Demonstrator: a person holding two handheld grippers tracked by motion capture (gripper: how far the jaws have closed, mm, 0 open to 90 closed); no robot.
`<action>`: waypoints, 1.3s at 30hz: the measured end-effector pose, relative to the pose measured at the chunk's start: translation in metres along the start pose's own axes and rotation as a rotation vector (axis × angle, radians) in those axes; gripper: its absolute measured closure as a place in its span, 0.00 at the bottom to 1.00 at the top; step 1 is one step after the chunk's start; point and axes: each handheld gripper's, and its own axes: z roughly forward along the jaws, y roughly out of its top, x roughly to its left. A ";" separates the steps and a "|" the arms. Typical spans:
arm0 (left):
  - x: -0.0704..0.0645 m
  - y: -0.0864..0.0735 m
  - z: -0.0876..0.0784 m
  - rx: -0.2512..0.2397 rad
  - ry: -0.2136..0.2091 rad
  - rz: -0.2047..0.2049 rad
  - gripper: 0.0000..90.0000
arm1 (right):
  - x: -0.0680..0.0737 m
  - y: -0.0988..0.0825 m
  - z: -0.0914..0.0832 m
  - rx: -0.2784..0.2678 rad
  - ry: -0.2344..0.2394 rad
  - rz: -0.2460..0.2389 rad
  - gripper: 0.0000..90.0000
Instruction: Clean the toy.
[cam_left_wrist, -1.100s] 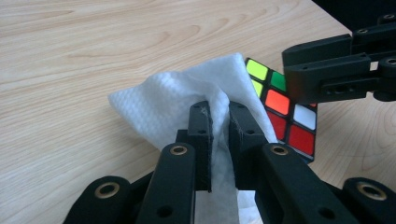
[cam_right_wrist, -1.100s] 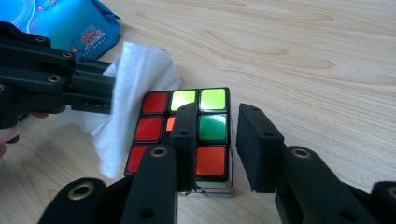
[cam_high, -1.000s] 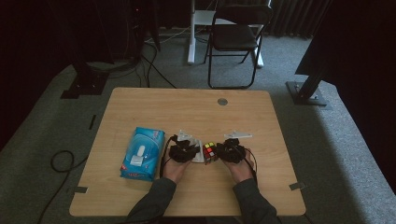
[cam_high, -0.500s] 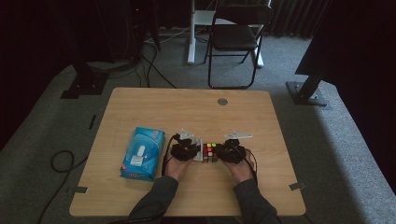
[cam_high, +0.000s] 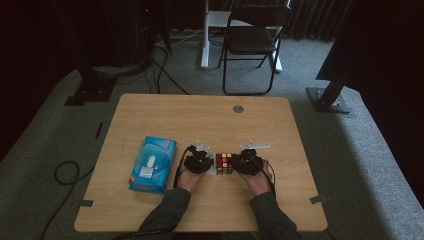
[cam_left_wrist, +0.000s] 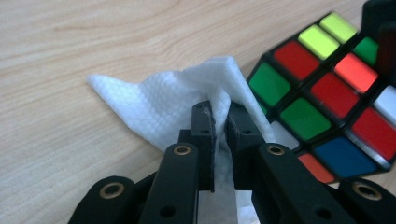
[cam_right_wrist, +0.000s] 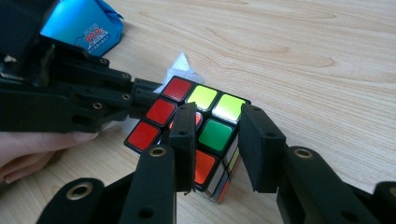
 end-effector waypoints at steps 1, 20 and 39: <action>0.000 0.000 0.000 0.000 0.000 0.000 0.93 | 0.000 0.000 0.000 0.000 0.000 0.000 0.75; -0.015 0.012 -0.036 -0.078 -0.033 0.012 0.92 | -0.001 -0.001 0.000 -0.004 0.003 0.006 0.75; -0.010 0.001 -0.014 -0.002 -0.015 0.003 0.93 | 0.000 -0.001 0.000 -0.006 -0.003 0.013 0.75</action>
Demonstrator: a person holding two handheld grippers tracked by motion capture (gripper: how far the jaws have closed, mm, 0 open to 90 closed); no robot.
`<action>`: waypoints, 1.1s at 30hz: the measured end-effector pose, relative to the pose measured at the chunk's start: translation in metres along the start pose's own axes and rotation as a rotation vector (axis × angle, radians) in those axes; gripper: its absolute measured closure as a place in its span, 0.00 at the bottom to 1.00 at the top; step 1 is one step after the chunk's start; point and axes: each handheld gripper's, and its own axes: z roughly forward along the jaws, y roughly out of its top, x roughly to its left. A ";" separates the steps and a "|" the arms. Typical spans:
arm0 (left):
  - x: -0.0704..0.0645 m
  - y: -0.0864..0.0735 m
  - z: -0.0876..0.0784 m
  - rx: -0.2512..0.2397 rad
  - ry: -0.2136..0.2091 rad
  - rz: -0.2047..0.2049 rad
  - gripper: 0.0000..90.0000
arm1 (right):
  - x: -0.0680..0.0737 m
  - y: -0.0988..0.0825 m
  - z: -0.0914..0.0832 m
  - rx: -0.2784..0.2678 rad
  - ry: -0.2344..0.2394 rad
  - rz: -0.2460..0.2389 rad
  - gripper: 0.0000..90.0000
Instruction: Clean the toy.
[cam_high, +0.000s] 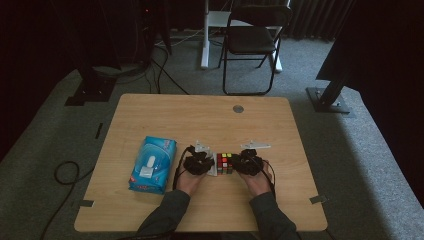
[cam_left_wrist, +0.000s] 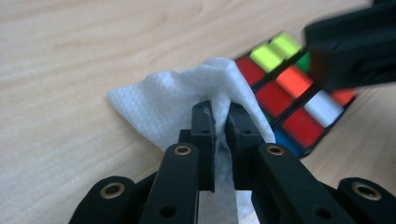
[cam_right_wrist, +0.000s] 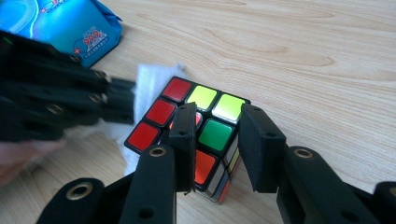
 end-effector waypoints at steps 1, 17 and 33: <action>0.001 -0.002 0.003 0.005 0.000 -0.004 0.93 | 0.000 0.000 0.000 0.000 0.000 0.000 0.75; 0.001 0.002 -0.008 -0.028 -0.012 -0.021 0.92 | -0.002 -0.001 0.000 -0.006 0.007 0.009 0.75; -0.006 -0.002 -0.016 -0.036 -0.043 -0.022 0.92 | -0.002 -0.001 0.000 -0.006 0.007 0.012 0.75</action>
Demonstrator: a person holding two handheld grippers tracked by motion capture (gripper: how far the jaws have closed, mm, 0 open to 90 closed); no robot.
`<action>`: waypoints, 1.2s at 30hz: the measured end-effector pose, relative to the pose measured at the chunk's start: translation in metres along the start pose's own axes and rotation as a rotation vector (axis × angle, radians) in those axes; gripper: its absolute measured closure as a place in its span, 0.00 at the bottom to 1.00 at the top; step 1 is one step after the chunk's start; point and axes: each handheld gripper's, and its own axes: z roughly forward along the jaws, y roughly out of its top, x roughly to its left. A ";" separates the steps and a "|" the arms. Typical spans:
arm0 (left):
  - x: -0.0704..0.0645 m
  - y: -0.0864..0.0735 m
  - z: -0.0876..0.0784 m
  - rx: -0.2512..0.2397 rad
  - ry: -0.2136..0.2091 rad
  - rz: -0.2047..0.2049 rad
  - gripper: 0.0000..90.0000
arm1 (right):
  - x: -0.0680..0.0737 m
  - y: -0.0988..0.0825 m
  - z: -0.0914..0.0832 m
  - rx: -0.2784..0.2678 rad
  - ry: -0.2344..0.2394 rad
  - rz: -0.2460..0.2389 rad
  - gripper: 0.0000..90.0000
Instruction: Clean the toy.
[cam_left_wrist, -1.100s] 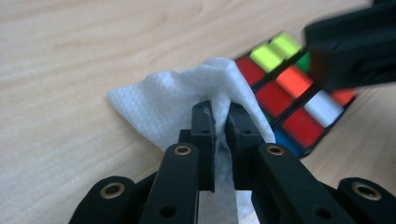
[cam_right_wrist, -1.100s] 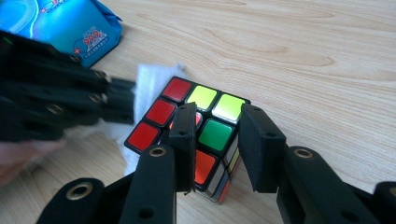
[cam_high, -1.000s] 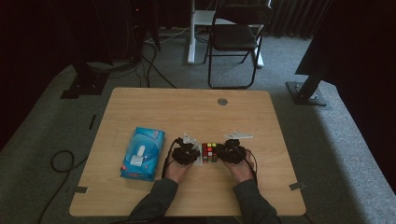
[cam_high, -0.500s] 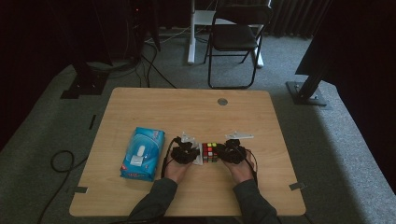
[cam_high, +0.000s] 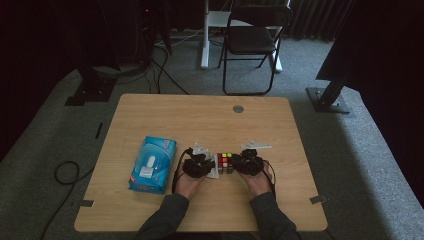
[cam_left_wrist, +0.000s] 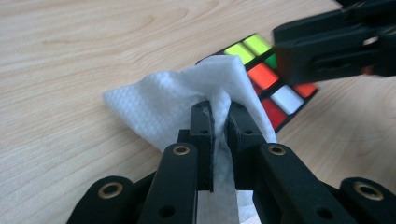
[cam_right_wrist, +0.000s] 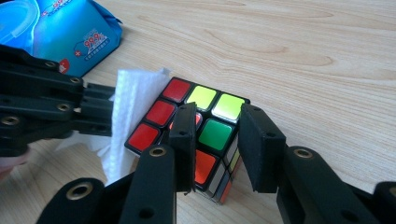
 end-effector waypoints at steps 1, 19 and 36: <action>0.000 -0.001 0.001 0.006 0.005 0.005 0.92 | 0.000 0.000 0.000 0.000 0.000 0.000 0.75; 0.003 -0.015 0.019 0.045 0.028 0.015 0.92 | 0.000 0.000 0.000 0.000 -0.002 -0.001 0.75; 0.023 -0.008 -0.011 -0.053 0.078 -0.052 0.90 | 0.010 0.004 -0.003 0.031 -0.080 -0.094 0.66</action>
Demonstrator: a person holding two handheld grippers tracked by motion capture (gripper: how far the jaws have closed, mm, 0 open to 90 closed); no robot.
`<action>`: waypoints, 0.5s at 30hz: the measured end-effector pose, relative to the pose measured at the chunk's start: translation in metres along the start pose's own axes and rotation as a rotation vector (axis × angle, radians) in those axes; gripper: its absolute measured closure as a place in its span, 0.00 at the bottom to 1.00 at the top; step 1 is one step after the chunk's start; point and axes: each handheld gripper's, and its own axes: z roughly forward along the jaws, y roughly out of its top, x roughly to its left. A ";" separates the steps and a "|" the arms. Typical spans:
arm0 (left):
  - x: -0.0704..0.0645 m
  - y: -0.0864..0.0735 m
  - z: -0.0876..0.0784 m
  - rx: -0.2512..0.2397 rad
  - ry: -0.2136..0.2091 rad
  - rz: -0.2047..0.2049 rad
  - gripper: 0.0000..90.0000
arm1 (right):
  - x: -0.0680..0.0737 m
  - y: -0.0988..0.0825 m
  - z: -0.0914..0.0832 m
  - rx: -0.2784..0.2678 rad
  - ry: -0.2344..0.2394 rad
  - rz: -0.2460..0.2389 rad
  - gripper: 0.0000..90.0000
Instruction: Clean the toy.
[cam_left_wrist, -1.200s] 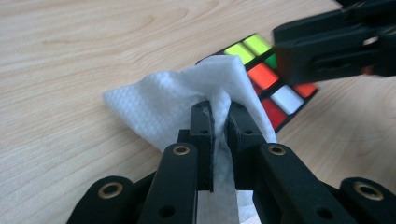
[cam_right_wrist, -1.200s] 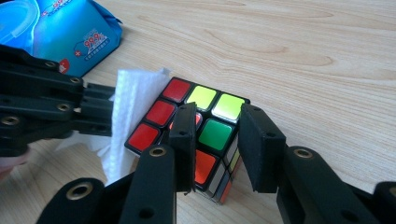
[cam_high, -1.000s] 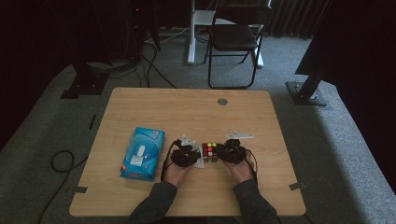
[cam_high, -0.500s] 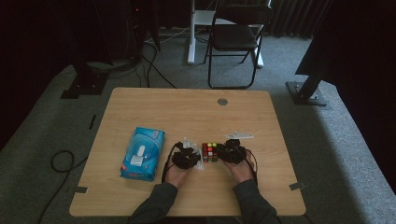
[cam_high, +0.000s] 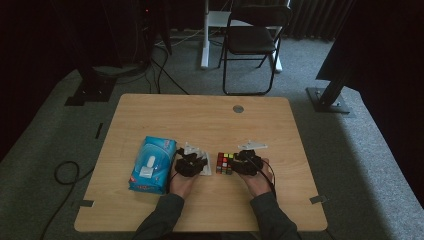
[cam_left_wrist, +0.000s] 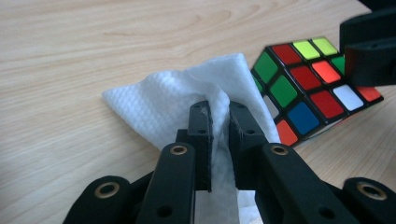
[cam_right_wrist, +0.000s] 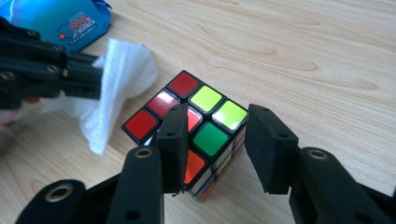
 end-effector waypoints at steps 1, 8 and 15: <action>0.001 0.000 -0.001 -0.002 0.003 0.001 0.90 | 0.000 0.000 -0.001 0.001 -0.003 -0.005 0.67; 0.003 -0.001 0.000 0.006 0.001 -0.007 0.90 | -0.001 0.001 -0.002 0.008 -0.004 0.009 0.72; 0.003 -0.001 0.001 0.011 0.000 -0.004 0.90 | 0.001 0.001 0.002 0.011 0.012 0.010 0.74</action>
